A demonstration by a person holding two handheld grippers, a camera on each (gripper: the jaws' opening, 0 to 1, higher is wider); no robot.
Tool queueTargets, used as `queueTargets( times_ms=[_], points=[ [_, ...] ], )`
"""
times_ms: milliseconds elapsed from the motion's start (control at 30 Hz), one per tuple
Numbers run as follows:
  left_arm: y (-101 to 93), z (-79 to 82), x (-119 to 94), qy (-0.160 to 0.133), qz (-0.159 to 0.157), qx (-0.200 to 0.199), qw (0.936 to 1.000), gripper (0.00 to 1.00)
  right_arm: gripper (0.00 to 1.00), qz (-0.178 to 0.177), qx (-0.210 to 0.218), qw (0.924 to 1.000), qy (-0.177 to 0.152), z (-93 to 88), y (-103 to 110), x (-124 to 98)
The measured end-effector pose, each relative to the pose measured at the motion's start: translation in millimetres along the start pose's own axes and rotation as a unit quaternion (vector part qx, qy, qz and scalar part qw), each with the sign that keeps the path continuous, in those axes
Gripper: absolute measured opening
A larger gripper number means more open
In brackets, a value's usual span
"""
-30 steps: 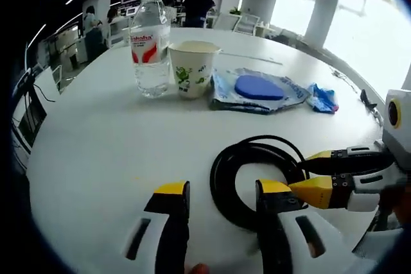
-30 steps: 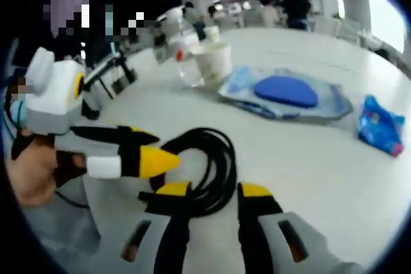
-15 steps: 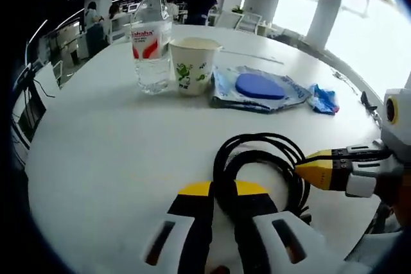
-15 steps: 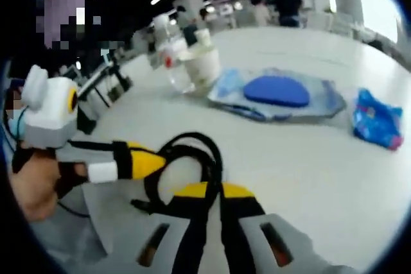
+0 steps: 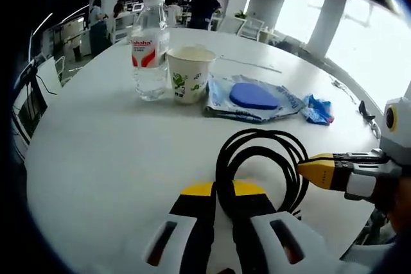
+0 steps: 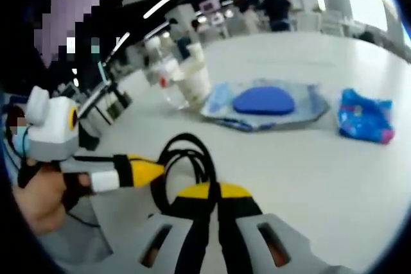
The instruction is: Arrange the tabletop items into an orderly group along one side of the table until the central work area is clear of visible clutter.
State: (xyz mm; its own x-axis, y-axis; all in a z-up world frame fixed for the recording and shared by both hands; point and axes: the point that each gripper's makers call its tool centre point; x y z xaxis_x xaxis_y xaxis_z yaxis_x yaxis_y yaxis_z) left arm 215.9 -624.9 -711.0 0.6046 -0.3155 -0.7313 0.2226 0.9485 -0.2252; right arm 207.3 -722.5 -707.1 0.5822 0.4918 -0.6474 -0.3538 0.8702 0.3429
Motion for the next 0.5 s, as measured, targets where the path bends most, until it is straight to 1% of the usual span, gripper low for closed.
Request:
queueTargets(
  times_ms=[100,200,233,500],
  points=[
    [-12.4,8.4,-1,-0.009,-0.007,0.005,0.9999,0.07,0.0,-0.006,0.015,0.9997,-0.017,7.3,-9,-13],
    [-34.2,19.2,-1,-0.019,-0.02,0.02,0.9994,0.07,0.0,-0.016,0.024,0.999,-0.033,13.4,-23,-30],
    [-40.0,21.2,0,-0.02,-0.023,0.024,0.9993,0.07,0.0,-0.017,0.025,0.9989,-0.034,13.6,-25,-32],
    [-106.7,30.3,19,-0.019,-0.06,0.058,0.9963,0.07,0.0,-0.059,0.051,0.9953,-0.057,15.0,-79,-76]
  ],
)
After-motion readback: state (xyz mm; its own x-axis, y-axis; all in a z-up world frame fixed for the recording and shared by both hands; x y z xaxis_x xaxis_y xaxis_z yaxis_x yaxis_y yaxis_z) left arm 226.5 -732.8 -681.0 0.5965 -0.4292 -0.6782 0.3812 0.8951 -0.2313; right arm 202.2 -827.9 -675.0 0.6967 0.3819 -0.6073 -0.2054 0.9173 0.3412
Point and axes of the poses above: the point that each gripper's makers call its tool centre point, and the gripper's own axes: x roughly forward along the fingers, y roughly to its left, z roughly out of its top, and after that the axes turned 4 degrees about y, right-handed
